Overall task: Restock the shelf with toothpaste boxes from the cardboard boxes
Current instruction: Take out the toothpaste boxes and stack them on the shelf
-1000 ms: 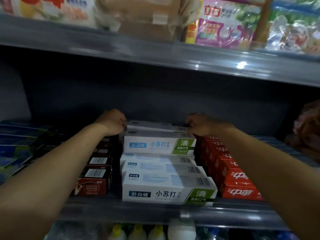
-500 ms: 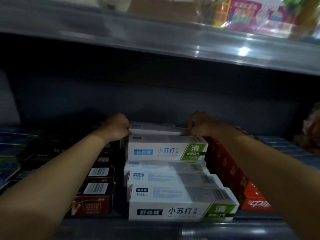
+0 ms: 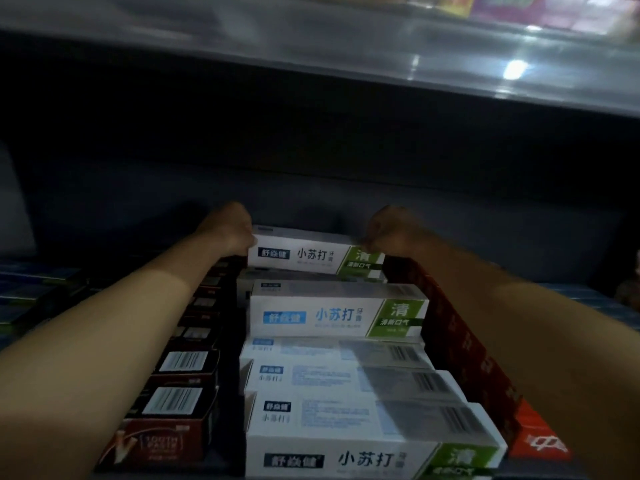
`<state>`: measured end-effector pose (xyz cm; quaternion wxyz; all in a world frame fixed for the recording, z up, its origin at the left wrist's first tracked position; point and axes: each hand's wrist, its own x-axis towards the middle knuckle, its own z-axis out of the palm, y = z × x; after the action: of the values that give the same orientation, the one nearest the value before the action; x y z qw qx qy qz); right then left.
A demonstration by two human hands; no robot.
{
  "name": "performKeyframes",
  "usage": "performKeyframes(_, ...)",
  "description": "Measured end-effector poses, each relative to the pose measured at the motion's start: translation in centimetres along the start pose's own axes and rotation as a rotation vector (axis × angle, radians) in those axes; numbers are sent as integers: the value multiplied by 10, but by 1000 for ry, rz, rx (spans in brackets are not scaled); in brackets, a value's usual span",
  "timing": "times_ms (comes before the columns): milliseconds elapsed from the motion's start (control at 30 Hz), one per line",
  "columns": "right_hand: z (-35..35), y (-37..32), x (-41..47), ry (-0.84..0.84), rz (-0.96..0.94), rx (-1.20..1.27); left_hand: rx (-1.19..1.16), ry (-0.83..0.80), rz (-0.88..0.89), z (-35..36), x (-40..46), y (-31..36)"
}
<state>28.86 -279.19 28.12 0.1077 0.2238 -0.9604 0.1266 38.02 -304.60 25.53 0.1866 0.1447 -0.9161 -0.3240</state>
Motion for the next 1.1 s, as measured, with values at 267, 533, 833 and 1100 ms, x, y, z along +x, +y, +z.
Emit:
performKeyframes(267, 6, 1, 25, 29, -30, 14, -40, 28, -35, 9, 27, -4)
performKeyframes(533, 23, 5, 29, 5, -33, -50, 26, 18, -49, 24, 28, -9)
performKeyframes(833, 12, 13, 16, -135, -97, -62, 90, -118, -49, 19, 8, -6)
performKeyframes(1100, -12, 36, -37, -345, -126, 175, -17, -256, -14, -13, -46, 8)
